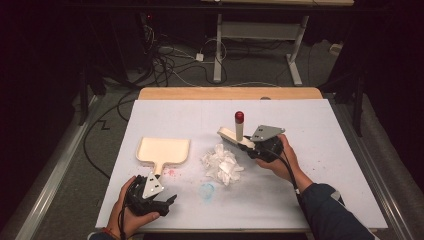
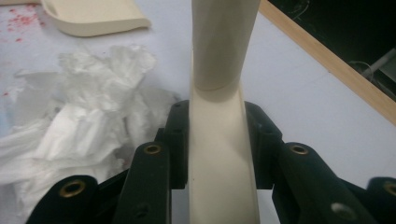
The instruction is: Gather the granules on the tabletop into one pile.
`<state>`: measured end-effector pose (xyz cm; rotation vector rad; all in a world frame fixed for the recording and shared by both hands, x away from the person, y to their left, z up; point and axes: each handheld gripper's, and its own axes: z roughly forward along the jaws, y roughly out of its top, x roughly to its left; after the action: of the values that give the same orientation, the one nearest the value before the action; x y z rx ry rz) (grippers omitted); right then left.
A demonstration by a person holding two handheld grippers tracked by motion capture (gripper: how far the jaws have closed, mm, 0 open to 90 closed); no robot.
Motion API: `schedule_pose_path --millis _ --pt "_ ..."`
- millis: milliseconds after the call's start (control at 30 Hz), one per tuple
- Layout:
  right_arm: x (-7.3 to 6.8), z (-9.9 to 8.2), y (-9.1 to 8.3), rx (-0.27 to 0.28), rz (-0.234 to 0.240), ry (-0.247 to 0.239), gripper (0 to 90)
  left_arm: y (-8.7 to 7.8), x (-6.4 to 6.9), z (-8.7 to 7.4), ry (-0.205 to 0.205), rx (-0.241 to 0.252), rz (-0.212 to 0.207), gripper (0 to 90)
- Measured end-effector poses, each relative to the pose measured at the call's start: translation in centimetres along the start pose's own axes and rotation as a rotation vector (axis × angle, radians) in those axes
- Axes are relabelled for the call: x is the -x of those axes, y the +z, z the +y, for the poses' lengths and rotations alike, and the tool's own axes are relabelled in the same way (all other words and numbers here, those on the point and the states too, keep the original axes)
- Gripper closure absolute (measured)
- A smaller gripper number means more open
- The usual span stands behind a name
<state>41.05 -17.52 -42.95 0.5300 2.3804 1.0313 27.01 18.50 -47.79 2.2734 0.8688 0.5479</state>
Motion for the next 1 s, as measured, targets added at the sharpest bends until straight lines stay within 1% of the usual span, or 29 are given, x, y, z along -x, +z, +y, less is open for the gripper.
schedule_pose_path --millis 33,100,167,267,367,400,467,500,600,633,667,833,1000 --pt "-0.3 0.1 0.0 -0.004 0.000 -0.007 67.9 -0.1 0.0 0.0 0.000 -0.001 0.002 16.3" --pt "-0.6 0.1 -0.1 0.004 0.026 0.002 68.0 -0.1 0.0 0.0 0.002 0.002 0.003 16.3" --pt "-0.9 0.2 -0.2 0.008 0.041 0.004 68.0 -0.2 0.1 0.0 0.003 0.003 0.004 16.3" --pt "-1.3 0.2 -0.5 0.010 0.062 -0.011 68.0 -0.2 0.1 0.1 0.006 0.001 0.004 16.3" --pt "-1.7 0.2 -0.7 0.011 0.082 -0.015 68.0 -0.1 0.2 0.1 0.008 -0.002 0.003 16.3" --pt "-1.7 0.2 -0.8 0.009 0.082 -0.020 68.0 -0.1 0.2 0.1 0.009 -0.001 0.003 16.3" --pt "-1.5 0.1 -1.0 0.022 0.098 -0.002 68.1 -0.1 0.1 0.1 0.008 0.002 0.003 16.3" --pt "-1.4 0.1 -1.1 0.025 0.099 0.004 68.1 -0.1 0.1 0.0 0.006 0.002 0.004 16.3" --pt "-1.3 0.1 -1.4 0.017 0.055 -0.013 68.1 -0.2 0.1 0.0 0.005 0.002 0.007 16.3" --pt "-1.3 0.1 -1.4 0.017 0.055 -0.013 68.1 -0.2 0.1 0.0 0.005 0.002 0.007 16.3" --pt "-1.0 0.1 -1.8 0.023 0.044 -0.001 68.1 -0.1 0.0 0.0 0.001 0.001 0.009 16.4" --pt "-0.3 0.0 -2.9 0.045 0.007 0.007 68.1 -0.1 0.0 0.0 0.003 0.002 0.007 16.5" --pt "0.5 -0.1 -4.3 0.061 -0.025 0.016 68.1 -0.2 -0.2 -0.1 -0.012 0.006 0.010 16.4"
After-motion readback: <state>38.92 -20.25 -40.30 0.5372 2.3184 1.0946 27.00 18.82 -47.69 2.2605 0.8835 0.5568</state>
